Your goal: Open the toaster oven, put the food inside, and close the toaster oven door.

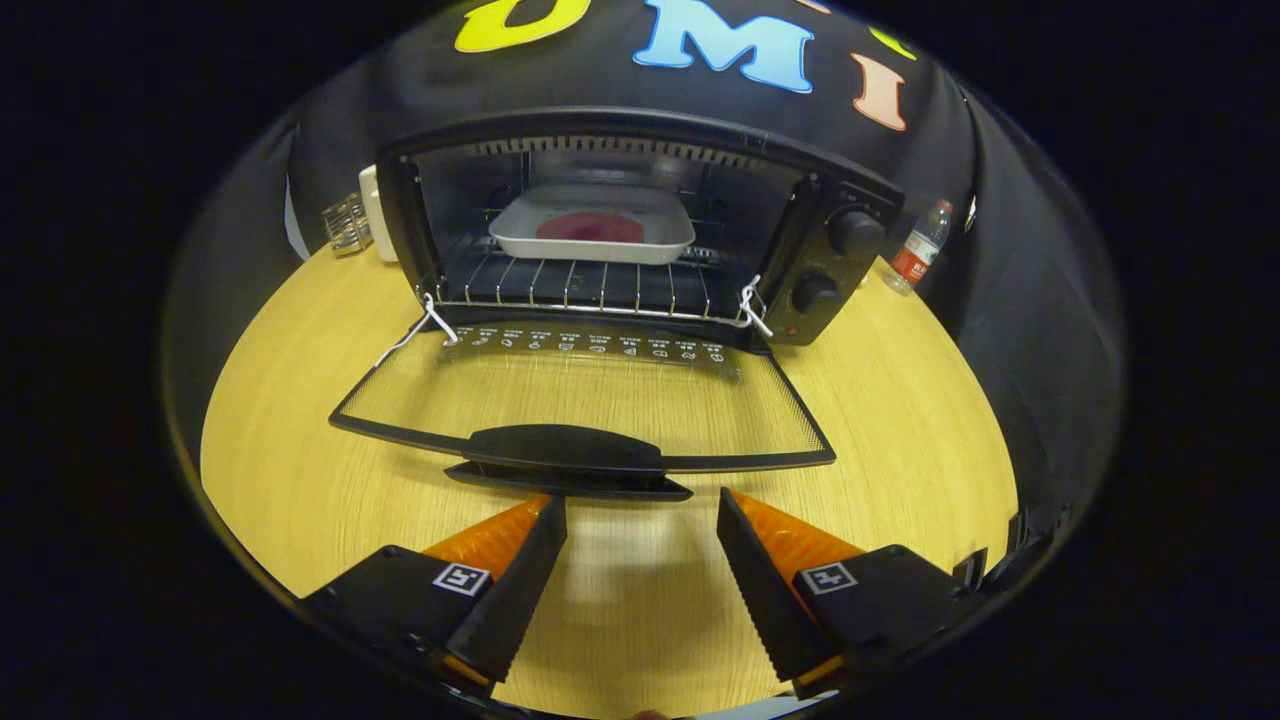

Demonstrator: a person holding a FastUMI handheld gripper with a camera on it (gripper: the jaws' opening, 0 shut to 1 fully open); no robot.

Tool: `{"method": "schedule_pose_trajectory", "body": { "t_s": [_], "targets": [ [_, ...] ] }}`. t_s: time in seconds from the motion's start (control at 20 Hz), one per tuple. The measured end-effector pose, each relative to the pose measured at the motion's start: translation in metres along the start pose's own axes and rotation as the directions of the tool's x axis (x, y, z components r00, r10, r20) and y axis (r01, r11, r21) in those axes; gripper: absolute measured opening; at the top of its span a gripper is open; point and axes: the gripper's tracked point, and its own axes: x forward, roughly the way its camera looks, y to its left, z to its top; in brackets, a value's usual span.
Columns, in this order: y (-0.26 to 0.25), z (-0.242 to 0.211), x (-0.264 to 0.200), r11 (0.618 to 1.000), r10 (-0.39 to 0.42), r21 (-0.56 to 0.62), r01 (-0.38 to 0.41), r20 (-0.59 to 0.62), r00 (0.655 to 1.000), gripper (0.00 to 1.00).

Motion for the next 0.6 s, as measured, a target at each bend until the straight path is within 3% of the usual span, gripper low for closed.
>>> {"method": "schedule_pose_trajectory", "body": {
  "t_s": [0.35,0.6],
  "targets": [
    [0.001,0.054,-0.035,0.997,0.046,0.051,-0.054,0.153,0.987,0.97],
    [-0.016,0.139,-0.107,0.993,0.042,0.088,-0.083,0.387,0.921,0.97]
  ]
}}
